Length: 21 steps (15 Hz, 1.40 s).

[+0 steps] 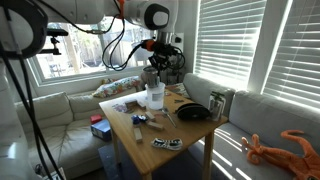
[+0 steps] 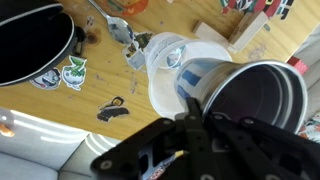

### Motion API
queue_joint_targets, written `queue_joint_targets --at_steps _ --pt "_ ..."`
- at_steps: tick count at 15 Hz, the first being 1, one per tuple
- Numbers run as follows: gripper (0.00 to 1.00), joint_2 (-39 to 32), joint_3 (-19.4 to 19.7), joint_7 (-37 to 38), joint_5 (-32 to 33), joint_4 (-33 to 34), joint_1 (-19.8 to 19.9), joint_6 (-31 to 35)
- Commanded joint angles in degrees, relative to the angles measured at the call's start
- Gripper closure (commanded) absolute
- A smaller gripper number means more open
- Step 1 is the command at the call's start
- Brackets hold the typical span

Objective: Empty the plastic cup into the silver cup then stack the cups

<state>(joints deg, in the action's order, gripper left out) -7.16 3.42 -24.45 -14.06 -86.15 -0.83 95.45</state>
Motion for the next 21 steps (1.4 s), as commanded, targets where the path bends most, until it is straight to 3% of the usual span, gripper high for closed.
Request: queue_joint_targets --at_steps 1,3,13,21 --pt "0.99 -2.3 -1.6 -0.7 1.5 3.0 1.4 -2.9" --pt "0.7 -2.8 -1.6 -0.5 1.6 3.1 1.7 -3.5" --pt "0.03 1.2 -0.9 -1.2 -0.1 3.3 4.5 -4.0" --pt "0.0 3.5 -0.5 -0.5 0.7 3.1 4.9 -2.1"
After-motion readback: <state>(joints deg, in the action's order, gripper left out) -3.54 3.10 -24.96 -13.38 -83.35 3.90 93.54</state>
